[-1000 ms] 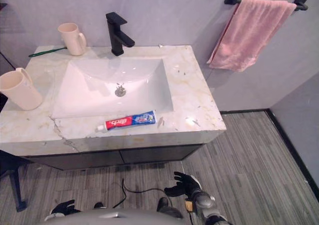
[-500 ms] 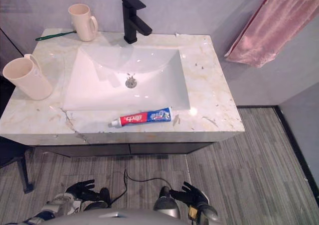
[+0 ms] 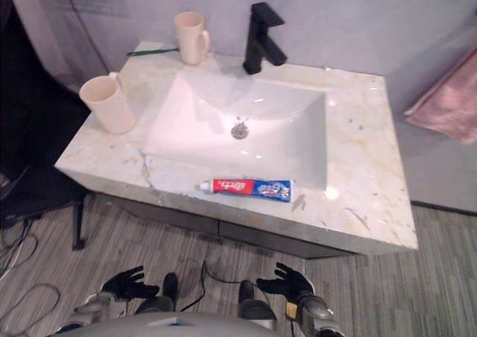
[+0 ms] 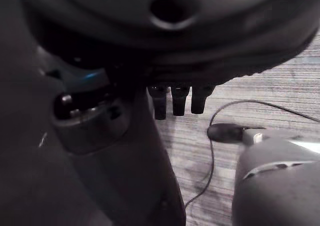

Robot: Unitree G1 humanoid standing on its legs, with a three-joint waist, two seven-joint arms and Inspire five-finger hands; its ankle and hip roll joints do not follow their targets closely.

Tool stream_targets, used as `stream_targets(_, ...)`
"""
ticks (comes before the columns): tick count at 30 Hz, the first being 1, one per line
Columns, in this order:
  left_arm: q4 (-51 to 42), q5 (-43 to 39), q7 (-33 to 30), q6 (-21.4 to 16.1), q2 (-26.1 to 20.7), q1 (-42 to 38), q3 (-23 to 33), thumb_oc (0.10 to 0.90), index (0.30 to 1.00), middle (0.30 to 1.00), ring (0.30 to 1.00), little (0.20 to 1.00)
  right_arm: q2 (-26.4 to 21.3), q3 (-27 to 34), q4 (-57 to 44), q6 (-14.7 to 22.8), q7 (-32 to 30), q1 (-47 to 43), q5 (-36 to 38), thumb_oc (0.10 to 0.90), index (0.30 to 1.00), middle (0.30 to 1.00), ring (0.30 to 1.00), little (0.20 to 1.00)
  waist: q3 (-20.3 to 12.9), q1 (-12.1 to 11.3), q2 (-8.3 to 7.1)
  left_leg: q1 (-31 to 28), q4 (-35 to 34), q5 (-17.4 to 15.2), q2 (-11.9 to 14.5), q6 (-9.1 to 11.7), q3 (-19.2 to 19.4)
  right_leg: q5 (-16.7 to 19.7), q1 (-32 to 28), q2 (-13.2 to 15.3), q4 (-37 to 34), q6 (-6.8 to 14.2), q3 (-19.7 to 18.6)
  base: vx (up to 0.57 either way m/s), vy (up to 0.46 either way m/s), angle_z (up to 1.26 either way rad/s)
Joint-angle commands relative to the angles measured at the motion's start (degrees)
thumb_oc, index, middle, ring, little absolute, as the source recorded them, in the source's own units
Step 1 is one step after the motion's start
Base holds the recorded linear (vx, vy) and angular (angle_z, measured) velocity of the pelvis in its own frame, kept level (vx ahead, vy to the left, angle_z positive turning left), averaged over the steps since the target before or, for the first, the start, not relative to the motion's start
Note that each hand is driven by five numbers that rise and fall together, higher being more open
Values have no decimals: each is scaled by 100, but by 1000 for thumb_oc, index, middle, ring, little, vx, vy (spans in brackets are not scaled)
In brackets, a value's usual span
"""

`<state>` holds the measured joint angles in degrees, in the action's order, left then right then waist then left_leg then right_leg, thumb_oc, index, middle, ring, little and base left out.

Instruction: Organize the bathroom.

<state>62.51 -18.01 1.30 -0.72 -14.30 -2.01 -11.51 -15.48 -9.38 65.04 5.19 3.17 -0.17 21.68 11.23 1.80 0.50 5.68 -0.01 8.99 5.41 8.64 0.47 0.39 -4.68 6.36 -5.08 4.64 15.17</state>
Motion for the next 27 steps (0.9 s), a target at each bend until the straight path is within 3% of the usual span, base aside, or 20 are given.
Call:
stream_targets(1,197,46,7,-143,-79,-134,-70,800,900,900,900,900,-199,224,30,51,-114,-114,77,800,900,900,900,900,139,77,-153,-265,842,-1159,-54,-468,850,-194,251,42,457,299,-102,-167,84,79)
stream_targets(4,119,-5,-149,-88,-21,-94,163,800,900,900,900,900,-200,313,76,59,-105,-22,87,800,900,900,900,900,54,159,-209,-686,957,-1581,-172,-529,657,-90,298,179,492,365,-16,-185,127,48)
stream_targets(8,220,-641,-457,-332,13,-84,388,800,900,900,900,900,-187,327,100,71,-137,16,22,800,900,900,900,900,-53,267,-24,-1196,139,-1457,-72,-420,490,-80,448,158,616,450,-113,-107,196,33)
stream_targets(10,72,-1020,-926,-692,57,-167,520,800,900,900,900,900,-144,332,142,18,-238,10,120,800,900,900,900,900,-83,279,3,-1296,-97,-1423,-52,-399,395,-91,496,180,686,498,-173,-126,202,10)
stream_targets(11,-123,-1198,-1551,-1183,100,-218,596,800,900,900,900,900,-85,316,186,-58,-343,-7,193,800,900,900,900,900,-77,282,13,-1384,-261,-1396,-47,-400,378,-78,570,209,777,565,-203,-87,135,12)
stream_targets(12,-155,-1202,-1640,-1222,104,-228,599,800,900,900,900,900,-75,316,197,-61,-348,-8,202,800,900,900,900,900,-77,280,14,-1397,-288,-1392,-50,-401,372,-73,574,210,779,573,-200,-92,140,16)
stream_targets(13,-411,-1099,-2444,-1746,130,-288,624,800,900,900,900,900,19,310,275,-93,-394,-10,327,800,900,900,900,900,-70,255,3,-1452,-408,-1374,-74,-410,324,-27,595,231,795,630,-165,-42,57,15)
stream_targets(14,-555,-1029,-2739,-2024,141,-298,664,800,900,900,900,900,69,307,295,-134,-433,-13,334,800,900,900,900,900,-65,235,-7,-1465,-428,-1365,-74,-412,316,-9,591,239,798,652,-150,-54,64,15)
stream_targets(17,-1166,-587,-3625,-2532,178,-296,737,800,900,900,900,900,200,235,327,-242,-584,-32,447,800,900,900,900,900,-59,167,-34,-1475,-443,-1388,-130,-438,304,86,638,308,785,721,-186,-46,54,6)
stream_targets(18,-1605,-290,-4199,-2769,146,-277,692,800,900,900,900,900,254,225,354,-280,-629,-25,485,800,900,900,900,900,-59,122,-50,-1478,-447,-1419,-163,-461,297,115,640,339,763,748,-214,-37,58,-7)
stream_targets(22,-2807,308,-5074,-2992,-52,-266,552,800,900,900,900,900,319,185,399,-435,-729,-35,542,800,900,900,900,900,-91,24,-65,-1441,-450,-1459,-238,-511,327,143,624,393,719,786,-233,-41,60,-5)
stream_targets(23,-3186,681,-5295,-3199,-157,-267,524,800,900,900,900,900,330,191,418,-503,-764,-30,587,800,900,900,900,900,-98,0,-71,-1448,-451,-1475,-252,-522,361,152,612,423,700,805,-229,-31,55,-5)
stream_targets(27,-4055,1268,-5620,-3289,-402,-295,427,800,900,900,900,900,340,219,480,-533,-756,-8,532,800,900,900,900,900,-126,-32,-62,-1451,-434,-1504,-268,-546,421,143,567,447,669,814,-236,-20,55,-6)
